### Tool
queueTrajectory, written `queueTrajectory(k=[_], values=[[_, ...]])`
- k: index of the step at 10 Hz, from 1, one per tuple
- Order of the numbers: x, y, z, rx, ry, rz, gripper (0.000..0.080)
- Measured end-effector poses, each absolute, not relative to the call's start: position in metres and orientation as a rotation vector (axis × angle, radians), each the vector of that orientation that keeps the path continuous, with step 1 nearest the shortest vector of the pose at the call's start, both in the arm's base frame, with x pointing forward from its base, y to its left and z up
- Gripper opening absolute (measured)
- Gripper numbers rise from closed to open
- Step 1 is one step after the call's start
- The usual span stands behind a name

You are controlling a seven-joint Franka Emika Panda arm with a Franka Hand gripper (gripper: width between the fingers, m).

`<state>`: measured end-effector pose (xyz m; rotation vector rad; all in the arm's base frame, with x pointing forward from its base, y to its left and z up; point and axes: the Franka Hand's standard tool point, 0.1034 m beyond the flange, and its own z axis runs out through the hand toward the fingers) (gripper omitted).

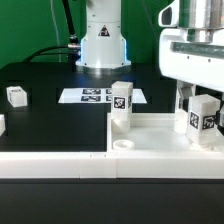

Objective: Assemble square table

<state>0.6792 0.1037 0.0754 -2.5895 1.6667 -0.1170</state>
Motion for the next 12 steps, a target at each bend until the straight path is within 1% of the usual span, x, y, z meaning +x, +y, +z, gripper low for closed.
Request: queueTrajectory(k=[3, 4, 5, 6, 7, 12], values=[[0.679, 0.104, 0.076, -2.795, 1.335, -0.136, 0.0649], [0.679, 0.109, 0.077, -2.956, 1.013, -0.157, 0.0649], [0.681, 0.109, 0.081, -3.027, 0.791, -0.165, 0.0649], [0.684, 0.103, 0.085, -3.09, 0.534, -0.181, 0.0649], [0.687, 0.097, 0.087, -3.116, 0.384, -0.202, 0.0649], [0.687, 0.092, 0.085, -3.194, -0.056, -0.2, 0.0649]])
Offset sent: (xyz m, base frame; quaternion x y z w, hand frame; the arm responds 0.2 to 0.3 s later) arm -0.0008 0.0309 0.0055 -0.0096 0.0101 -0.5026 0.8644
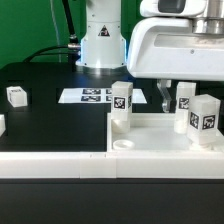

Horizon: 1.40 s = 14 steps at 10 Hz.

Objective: Assemble square table

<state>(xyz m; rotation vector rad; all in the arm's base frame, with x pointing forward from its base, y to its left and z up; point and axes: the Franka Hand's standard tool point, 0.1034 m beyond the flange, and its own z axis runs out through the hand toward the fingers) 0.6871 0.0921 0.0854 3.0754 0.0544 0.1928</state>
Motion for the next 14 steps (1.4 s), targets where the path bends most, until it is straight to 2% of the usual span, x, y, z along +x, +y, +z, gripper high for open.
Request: queueTrajectory(k=[2, 4, 8, 11, 14], values=[[0.679, 0.097, 0.081, 3.077, 0.252, 0.114, 0.0649], [0.68, 0.086, 0.084, 3.087, 0.213, 0.088, 0.0649], [0.68, 0.085, 0.083, 3.085, 0.214, 0.087, 0.0649], [0.675, 0.1, 0.084, 3.13, 0.152, 0.014, 0.0649], [0.673, 0.097, 0.082, 3.149, 0.124, -0.02, 0.0649]])
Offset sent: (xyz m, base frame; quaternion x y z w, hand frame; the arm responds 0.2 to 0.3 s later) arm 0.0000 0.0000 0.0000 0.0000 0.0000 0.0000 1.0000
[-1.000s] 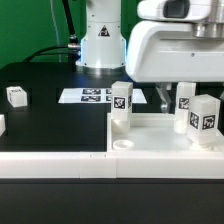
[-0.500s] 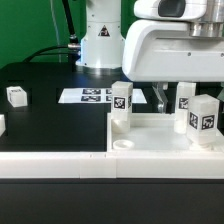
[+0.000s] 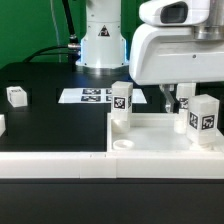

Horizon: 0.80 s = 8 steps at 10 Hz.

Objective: Assemble square table

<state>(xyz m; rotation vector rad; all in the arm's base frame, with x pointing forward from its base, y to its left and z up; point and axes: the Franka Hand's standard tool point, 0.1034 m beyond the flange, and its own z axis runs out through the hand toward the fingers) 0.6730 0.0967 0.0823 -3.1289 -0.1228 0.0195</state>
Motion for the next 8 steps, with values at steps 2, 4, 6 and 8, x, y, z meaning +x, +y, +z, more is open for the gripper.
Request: queueTrajectory(k=[2, 4, 6, 8], values=[[0.6728, 0.0964, 0.0822, -3.131, -0.076, 0.02, 0.0649], [0.6728, 0.096, 0.0821, -3.132, 0.008, 0.021, 0.0372], [0.6724, 0.0962, 0.0818, -3.123, 0.248, 0.023, 0.0288], [0.6724, 0.0964, 0.0818, -3.095, 0.492, 0.024, 0.0288]])
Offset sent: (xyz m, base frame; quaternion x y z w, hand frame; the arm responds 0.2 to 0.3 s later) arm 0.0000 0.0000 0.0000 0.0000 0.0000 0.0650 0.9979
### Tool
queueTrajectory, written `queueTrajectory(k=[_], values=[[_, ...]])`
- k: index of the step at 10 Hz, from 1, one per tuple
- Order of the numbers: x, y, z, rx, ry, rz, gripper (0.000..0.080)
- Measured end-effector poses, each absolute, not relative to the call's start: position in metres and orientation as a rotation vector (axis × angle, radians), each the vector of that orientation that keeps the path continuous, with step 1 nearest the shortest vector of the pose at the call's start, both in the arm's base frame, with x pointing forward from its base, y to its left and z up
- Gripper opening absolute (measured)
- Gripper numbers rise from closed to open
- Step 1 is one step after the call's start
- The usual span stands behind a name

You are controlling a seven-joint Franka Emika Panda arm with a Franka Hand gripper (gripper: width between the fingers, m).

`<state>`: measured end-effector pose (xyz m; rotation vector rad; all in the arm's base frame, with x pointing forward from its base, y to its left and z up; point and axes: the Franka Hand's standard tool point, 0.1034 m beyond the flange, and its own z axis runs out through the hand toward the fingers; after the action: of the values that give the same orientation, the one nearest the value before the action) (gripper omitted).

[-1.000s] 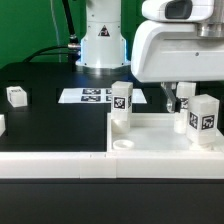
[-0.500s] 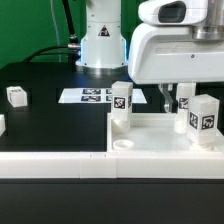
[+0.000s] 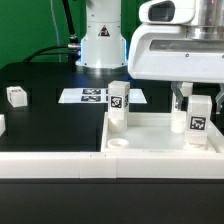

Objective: Assemble square table

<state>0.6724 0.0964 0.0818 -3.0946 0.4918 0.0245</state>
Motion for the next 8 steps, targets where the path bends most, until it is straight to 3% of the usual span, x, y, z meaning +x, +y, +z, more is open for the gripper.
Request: queueTrajectory(k=[8], values=[[0.674, 0.12, 0.078, -2.412, 1.924, -0.031, 0.029]])
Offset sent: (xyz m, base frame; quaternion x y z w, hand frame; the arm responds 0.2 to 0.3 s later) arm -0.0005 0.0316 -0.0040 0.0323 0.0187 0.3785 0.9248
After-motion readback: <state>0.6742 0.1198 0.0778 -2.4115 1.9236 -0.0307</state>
